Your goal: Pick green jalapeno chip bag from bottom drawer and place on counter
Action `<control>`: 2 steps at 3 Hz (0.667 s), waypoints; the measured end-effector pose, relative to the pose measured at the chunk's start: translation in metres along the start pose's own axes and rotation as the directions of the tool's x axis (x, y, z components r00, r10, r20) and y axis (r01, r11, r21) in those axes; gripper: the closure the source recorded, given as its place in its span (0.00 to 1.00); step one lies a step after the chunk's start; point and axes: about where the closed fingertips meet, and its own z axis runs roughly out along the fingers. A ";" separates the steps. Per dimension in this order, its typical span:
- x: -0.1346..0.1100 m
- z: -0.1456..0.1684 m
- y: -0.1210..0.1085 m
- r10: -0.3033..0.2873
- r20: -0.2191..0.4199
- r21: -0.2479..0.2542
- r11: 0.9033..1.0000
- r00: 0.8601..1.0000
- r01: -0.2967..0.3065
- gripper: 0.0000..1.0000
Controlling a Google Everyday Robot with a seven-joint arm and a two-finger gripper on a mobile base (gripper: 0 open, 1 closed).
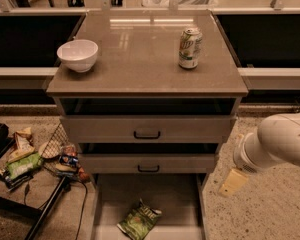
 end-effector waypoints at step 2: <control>-0.008 0.101 0.078 -0.010 0.082 -0.135 0.991 0.997 0.021 0.00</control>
Offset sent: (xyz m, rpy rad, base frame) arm -0.0567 0.1017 -0.2114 0.2145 0.1627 0.0892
